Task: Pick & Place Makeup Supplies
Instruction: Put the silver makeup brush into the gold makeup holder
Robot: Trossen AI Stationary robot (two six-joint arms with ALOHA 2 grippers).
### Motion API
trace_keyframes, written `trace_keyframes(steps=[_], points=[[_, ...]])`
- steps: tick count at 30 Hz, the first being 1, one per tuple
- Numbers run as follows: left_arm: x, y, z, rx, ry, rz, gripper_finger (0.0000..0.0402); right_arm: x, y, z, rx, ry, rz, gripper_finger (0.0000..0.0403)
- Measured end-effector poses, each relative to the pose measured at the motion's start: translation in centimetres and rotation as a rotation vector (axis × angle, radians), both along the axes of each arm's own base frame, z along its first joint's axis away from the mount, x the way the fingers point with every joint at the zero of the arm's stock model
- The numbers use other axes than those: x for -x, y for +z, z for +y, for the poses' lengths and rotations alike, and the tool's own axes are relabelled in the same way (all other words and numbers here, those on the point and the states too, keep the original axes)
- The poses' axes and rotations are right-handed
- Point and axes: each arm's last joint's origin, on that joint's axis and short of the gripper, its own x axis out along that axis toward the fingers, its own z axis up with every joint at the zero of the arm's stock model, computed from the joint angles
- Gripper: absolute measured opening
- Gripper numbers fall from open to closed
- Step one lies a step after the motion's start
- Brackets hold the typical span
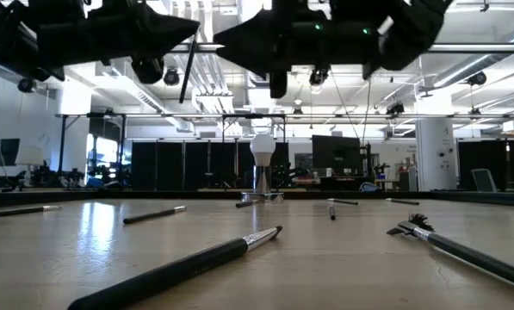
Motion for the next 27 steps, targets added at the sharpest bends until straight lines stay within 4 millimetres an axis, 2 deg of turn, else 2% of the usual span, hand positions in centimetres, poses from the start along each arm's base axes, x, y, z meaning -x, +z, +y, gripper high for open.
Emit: trace_keyframes(steps=[6, 12, 17, 22, 27], points=[[-1.2, 0.7, -0.4, -0.028, -0.044, -0.001, 0.0000, -1.4, 2.3, -0.2, 0.046, -0.031, -0.013, 0.0157], [-2.1, 0.8, -0.5, -0.039, -0.060, -0.001, 0.0000, -2.0, 3.0, -0.7, 0.062, -0.046, 0.018, 0.0159], [-2.5, 0.6, -0.5, -0.044, -0.059, -0.009, 0.0000, -2.0, 2.9, -0.6, 0.065, -0.044, 0.021, 0.0113], [-2.5, 0.5, -0.4, -0.029, -0.056, -0.001, 0.0001, -1.7, 2.5, -0.2, 0.065, -0.065, 0.029, 0.0025], [-2.2, 0.7, -0.5, -0.010, -0.064, 0.023, 0.0022, -0.5, 3.2, 1.3, 0.073, -0.122, 0.076, 0.0017]])
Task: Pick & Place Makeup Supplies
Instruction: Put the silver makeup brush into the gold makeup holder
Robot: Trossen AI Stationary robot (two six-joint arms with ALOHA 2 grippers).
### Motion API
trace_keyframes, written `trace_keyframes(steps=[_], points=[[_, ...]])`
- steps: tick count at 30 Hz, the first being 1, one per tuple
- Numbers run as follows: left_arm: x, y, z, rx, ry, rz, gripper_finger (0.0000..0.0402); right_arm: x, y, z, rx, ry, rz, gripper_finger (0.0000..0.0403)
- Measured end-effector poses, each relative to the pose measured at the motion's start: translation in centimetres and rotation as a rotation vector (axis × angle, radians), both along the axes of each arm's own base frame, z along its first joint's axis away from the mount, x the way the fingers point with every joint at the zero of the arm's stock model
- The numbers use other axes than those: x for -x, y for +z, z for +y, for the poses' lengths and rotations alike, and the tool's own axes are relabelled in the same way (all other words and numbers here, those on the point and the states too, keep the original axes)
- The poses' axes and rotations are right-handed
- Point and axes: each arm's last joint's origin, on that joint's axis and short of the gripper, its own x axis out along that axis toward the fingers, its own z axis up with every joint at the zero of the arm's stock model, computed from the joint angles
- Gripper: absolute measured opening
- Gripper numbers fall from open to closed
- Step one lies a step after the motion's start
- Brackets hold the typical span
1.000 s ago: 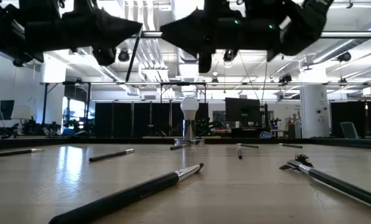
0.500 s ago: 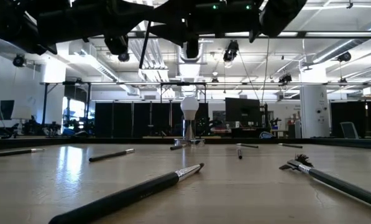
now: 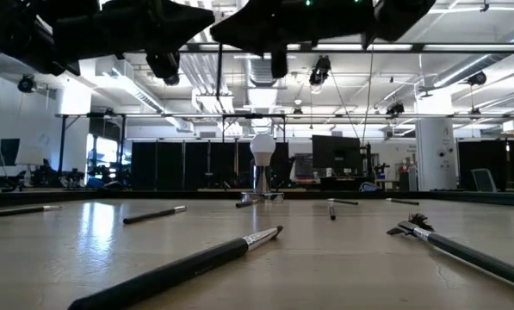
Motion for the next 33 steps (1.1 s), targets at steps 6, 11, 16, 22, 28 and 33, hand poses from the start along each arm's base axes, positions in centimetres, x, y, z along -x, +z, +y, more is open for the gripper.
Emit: trace_keyframes(steps=[6, 11, 16, 22, 28, 33], points=[[0.6, -0.1, 0.0, -0.011, 0.010, 0.017, 0.0056, 3.0, 2.0, 3.7, 0.017, -0.126, 0.141, 0.0015], [0.8, -0.7, 0.0, -0.011, 0.010, 0.035, 0.0066, 6.9, 3.4, 7.3, -0.042, -0.273, 0.212, 0.0014], [0.8, -0.8, 0.0, -0.010, 0.011, 0.040, 0.0067, 11.0, 3.9, 10.4, -0.161, -0.368, 0.217, 0.0013], [0.8, -1.1, 0.0, -0.007, 0.014, 0.068, 0.0067, 15.0, 3.6, 13.2, -0.317, -0.372, 0.215, 0.0013], [0.7, -1.1, 0.0, 0.000, 0.012, 0.074, 0.0067, 17.8, 4.2, 15.1, -0.386, -0.362, 0.286, 0.0013], [0.7, -1.1, 0.0, 0.009, 0.011, 0.076, 0.0067, 19.5, 5.8, 16.9, -0.372, -0.379, 0.454, 0.0013]])
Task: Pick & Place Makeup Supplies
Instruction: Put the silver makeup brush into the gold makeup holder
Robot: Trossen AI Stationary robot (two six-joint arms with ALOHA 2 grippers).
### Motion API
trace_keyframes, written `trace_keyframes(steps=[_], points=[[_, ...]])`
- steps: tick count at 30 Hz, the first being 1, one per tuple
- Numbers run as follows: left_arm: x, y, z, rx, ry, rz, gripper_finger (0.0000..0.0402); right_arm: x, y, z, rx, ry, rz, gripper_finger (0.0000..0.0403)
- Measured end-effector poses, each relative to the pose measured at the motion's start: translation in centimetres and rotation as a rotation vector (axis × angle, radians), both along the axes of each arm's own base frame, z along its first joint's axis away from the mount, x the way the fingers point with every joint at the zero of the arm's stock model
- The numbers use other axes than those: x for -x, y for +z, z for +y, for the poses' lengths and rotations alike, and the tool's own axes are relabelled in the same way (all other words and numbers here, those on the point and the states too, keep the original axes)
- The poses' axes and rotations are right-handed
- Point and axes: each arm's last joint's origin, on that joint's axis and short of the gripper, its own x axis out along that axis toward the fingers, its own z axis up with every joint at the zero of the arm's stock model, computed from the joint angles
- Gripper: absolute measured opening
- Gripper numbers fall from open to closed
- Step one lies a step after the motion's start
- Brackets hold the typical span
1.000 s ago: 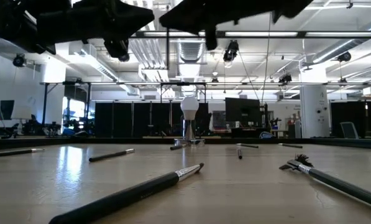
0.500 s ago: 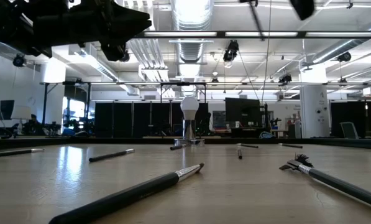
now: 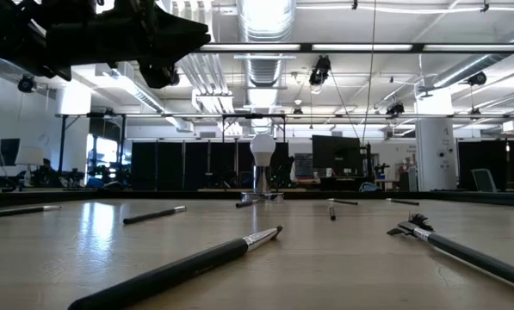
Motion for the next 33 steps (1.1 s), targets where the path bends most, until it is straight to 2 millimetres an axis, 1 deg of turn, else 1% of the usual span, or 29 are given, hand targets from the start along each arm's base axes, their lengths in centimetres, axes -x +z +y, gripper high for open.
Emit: trace_keyframes(steps=[3, 6, 8, 11, 17, 22, 28, 33], points=[[0.0, 0.0, 0.0, 0.006, 0.000, 0.000, 0.0067, 1.4, 0.8, 1.1, -0.005, -0.019, 0.090, 0.0013], [0.0, 0.0, 0.0, 0.007, 0.000, 0.004, 0.0067, 3.0, 1.1, 2.3, -0.010, -0.046, 0.136, 0.0013], [0.0, -0.1, 0.0, 0.007, 0.000, 0.006, 0.0067, 4.1, 0.8, 3.2, -0.003, -0.060, 0.150, 0.0013], [0.0, -0.1, 0.0, 0.006, 0.000, 0.010, 0.0067, 5.0, -0.6, 4.4, 0.009, -0.052, 0.158, 0.0013], [0.0, -0.2, 0.0, 0.004, 0.001, 0.023, 0.0067, 5.2, -4.1, 5.8, 0.140, -0.040, 0.189, 0.0013], [-0.1, -0.4, 0.0, 0.005, 0.010, 0.043, 0.0067, 5.3, -6.3, 6.2, 0.229, -0.035, 0.221, 0.0013], [-0.1, -0.6, 0.1, 0.005, 0.018, 0.064, 0.0067, 5.2, -8.1, 6.3, 0.277, -0.032, 0.222, 0.0013], [-0.1, -0.7, 0.1, 0.006, 0.021, 0.072, 0.0067, 5.2, -8.8, 6.8, 0.263, -0.027, 0.216, 0.0013]])
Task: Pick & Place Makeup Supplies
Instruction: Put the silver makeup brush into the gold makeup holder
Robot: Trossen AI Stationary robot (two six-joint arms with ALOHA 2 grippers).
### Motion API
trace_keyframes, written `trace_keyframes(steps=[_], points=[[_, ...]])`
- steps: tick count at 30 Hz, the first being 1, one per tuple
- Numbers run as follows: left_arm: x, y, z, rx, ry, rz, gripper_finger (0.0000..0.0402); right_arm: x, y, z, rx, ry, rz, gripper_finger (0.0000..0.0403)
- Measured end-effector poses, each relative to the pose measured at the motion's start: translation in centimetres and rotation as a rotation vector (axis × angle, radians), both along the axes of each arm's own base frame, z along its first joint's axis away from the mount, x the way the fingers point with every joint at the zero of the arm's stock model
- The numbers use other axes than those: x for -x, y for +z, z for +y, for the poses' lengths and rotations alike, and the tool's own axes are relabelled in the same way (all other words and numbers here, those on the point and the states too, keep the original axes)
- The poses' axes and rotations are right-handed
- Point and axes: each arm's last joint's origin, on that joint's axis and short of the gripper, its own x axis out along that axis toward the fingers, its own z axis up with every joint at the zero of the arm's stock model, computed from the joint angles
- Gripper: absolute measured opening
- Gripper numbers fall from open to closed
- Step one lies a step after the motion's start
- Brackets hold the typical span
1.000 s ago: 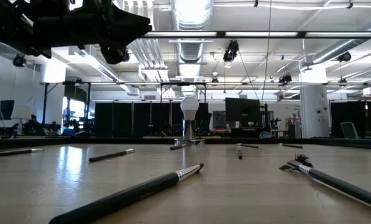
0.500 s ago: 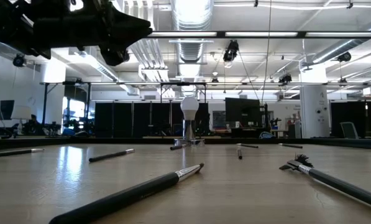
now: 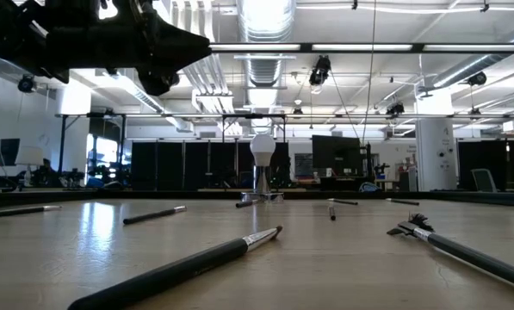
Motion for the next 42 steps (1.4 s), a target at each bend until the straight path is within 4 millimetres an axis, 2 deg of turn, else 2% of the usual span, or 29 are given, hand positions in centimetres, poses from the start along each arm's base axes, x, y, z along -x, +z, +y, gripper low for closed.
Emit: trace_keyframes(steps=[7, 12, 21, 25, 29, 34, 37, 42], points=[[0.0, 0.0, 0.0, -0.015, 0.010, 0.005, 0.0067, 0.0, -1.9, 1.0, 0.033, 0.009, 0.018, 0.0013], [0.0, -0.1, 0.0, -0.016, 0.009, 0.007, 0.0067, -0.1, -2.3, 1.2, 0.027, -0.002, 0.037, 0.0027], [0.0, -0.1, 0.0, -0.016, 0.010, 0.007, 0.0067, 0.2, -1.9, 1.0, -0.029, -0.043, 0.108, 0.0103], [0.0, -0.2, 0.1, -0.007, 0.029, 0.021, 0.0067, 0.5, -0.4, 0.6, -0.063, -0.049, 0.127, 0.0117], [0.0, -0.7, 0.3, -0.002, 0.091, 0.074, 0.0067, 0.4, 2.1, -0.4, -0.096, 0.020, 0.083, 0.0098], [-0.1, -1.3, 0.5, 0.002, 0.165, 0.133, 0.0067, -0.8, 3.6, -2.0, -0.033, 0.210, -0.084, 0.0026], [-0.3, -1.8, 0.5, 0.021, 0.171, 0.155, 0.0067, -1.7, 3.1, -3.6, -0.038, 0.287, -0.102, 0.0010], [-1.0, -3.3, 0.5, 0.060, 0.171, 0.220, 0.0064, -3.8, 0.8, -6.8, -0.049, 0.416, -0.178, 0.0008]])
